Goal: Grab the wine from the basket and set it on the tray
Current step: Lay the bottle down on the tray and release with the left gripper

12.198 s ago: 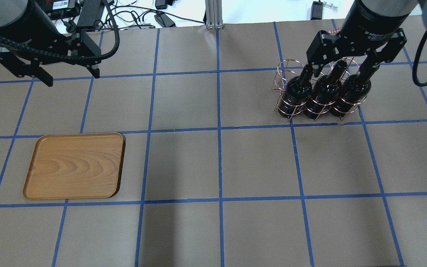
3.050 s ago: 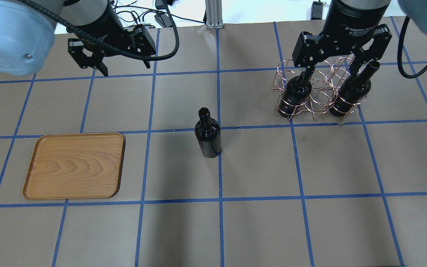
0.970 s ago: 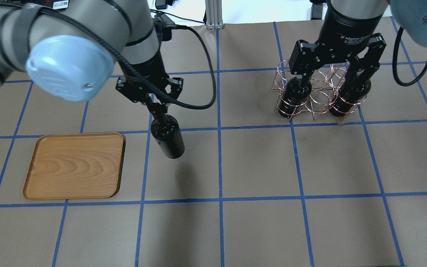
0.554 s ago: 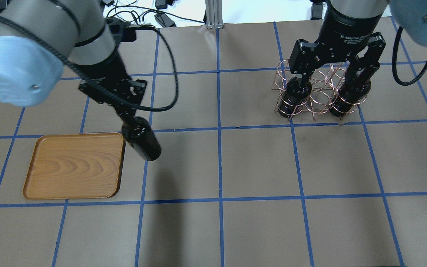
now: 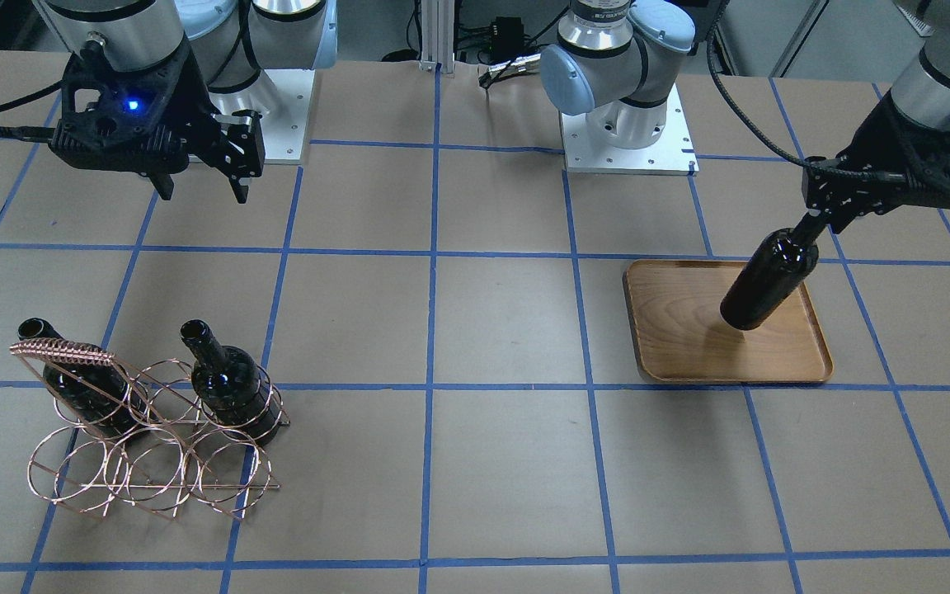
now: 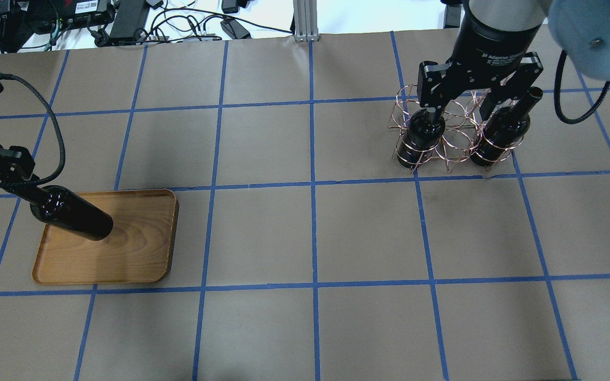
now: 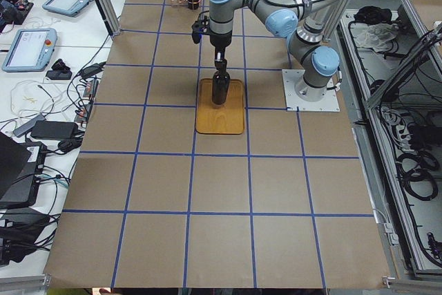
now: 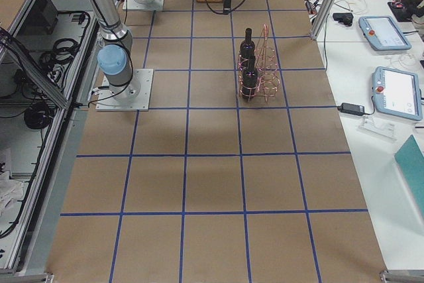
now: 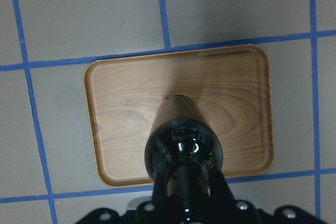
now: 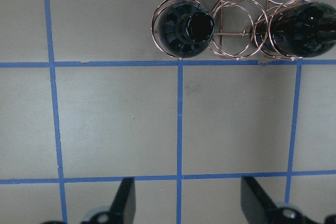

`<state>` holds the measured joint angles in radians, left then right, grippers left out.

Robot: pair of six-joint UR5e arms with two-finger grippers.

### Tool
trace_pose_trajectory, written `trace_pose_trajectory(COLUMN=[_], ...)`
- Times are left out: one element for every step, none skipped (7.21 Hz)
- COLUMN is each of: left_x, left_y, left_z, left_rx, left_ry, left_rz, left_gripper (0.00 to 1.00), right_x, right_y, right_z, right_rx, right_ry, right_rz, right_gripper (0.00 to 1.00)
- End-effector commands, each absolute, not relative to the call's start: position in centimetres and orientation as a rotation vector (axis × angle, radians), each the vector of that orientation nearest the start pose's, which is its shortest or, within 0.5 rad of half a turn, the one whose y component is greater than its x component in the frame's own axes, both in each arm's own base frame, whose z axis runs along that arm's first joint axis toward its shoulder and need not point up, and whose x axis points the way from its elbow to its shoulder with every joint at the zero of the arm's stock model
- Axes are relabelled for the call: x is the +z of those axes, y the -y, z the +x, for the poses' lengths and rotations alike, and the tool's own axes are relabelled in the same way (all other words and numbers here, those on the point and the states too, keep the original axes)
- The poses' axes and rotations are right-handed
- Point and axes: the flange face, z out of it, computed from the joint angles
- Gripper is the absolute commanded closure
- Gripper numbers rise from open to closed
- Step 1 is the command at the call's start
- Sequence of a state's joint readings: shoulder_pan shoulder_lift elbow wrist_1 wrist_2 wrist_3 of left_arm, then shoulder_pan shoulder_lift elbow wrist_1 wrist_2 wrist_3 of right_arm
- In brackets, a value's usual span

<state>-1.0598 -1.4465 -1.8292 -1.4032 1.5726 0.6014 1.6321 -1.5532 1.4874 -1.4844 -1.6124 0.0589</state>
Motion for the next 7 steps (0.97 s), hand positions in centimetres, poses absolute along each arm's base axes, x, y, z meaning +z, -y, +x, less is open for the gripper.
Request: trace_pose_trajectory(left_x=[41.9, 41.1, 40.5, 40.4, 40.3, 40.0, 40.0], left_y=[45.1, 44.8, 44.6, 44.5, 44.5, 44.6, 44.7], left_z=[10.4, 10.1, 10.1, 10.1, 10.1, 10.1, 10.2], left_rx=[-0.039, -0.017, 0.009, 0.01, 0.015, 0.023, 0.019], left_ry=[-3.123, -3.132, -3.131, -3.131, -3.131, -3.135, -3.139], left_rz=[0.137, 0.135, 0.149, 0.151, 0.151, 0.149, 0.149], left_gripper=[0.96, 0.94, 0.94, 0.94, 0.83, 0.36, 0.12], right_x=[51.1, 51.2, 51.2, 51.2, 51.3, 51.3, 51.3], right_y=[48.7, 48.8, 48.7, 48.7, 48.7, 48.6, 48.6], right_z=[16.0, 15.9, 16.0, 16.0, 15.9, 16.0, 16.0], right_rx=[0.031, 0.028, 0.028, 0.028, 0.025, 0.026, 0.026], right_ry=[-3.18, -3.179, -3.181, -3.179, -3.184, -3.179, -3.181], right_rz=[-0.006, -0.003, -0.005, -0.005, -0.003, -0.003, -0.005], right_gripper=[0.26, 0.26, 0.25, 0.25, 0.16, 0.17, 0.22])
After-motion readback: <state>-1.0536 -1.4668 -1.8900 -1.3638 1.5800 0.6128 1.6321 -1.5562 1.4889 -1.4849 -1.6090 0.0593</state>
